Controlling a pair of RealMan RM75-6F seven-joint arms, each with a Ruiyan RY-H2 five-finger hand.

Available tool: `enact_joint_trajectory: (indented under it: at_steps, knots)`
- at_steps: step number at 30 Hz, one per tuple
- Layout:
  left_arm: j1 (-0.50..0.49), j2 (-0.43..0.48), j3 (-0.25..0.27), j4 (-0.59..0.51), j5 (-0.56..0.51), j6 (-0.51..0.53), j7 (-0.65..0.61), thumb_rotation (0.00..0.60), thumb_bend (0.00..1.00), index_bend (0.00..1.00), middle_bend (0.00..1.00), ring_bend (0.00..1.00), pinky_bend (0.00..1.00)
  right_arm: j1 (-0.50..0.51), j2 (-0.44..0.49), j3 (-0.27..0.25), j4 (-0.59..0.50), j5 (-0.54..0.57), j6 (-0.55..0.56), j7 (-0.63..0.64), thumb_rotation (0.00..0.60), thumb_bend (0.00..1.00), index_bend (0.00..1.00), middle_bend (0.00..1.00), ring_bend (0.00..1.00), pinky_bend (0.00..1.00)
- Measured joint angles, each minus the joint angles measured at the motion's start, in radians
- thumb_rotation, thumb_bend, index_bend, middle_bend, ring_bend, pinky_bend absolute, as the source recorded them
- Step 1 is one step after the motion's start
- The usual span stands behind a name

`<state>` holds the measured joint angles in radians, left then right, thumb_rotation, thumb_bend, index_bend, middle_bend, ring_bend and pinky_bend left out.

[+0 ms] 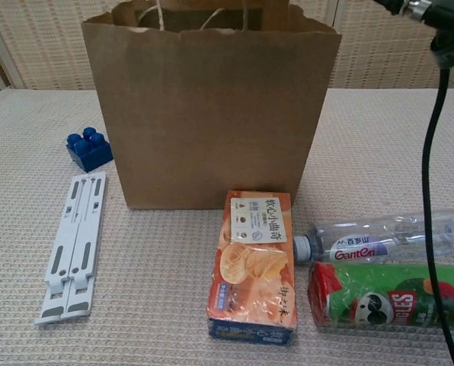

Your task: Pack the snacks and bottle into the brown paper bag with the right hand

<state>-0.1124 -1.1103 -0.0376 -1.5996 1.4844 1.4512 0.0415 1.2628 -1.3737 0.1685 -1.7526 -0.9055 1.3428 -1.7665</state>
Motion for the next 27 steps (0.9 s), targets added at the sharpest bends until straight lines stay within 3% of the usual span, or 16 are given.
enact_joint_trajectory:
  at_steps: [6,11,20,27]
  knots:
    - [0.001,-0.002,-0.001,0.0,-0.001,0.002,0.005,0.6,0.35,0.0,0.0,0.0,0.0,-0.083,0.051,0.016,-0.098,-0.029,0.083,0.163,0.6,0.03,0.0,0.0,0.0,0.16]
    - [0.002,-0.004,-0.001,-0.002,-0.003,0.005,0.017,0.6,0.35,0.0,0.0,0.0,0.0,-0.21,0.136,-0.009,-0.2,-0.071,0.141,0.353,0.6,0.03,0.0,0.0,0.0,0.18]
    - [0.005,-0.012,-0.005,-0.008,-0.011,0.013,0.045,0.6,0.35,0.0,0.0,0.0,0.0,-0.445,0.27,-0.15,-0.303,-0.164,0.17,0.696,0.6,0.02,0.0,0.0,0.01,0.22]
    - [0.009,-0.021,-0.01,-0.011,-0.019,0.021,0.07,0.6,0.35,0.0,0.0,0.0,0.0,-0.556,0.328,-0.284,-0.269,-0.184,-0.006,0.972,0.6,0.0,0.0,0.0,0.01,0.22]
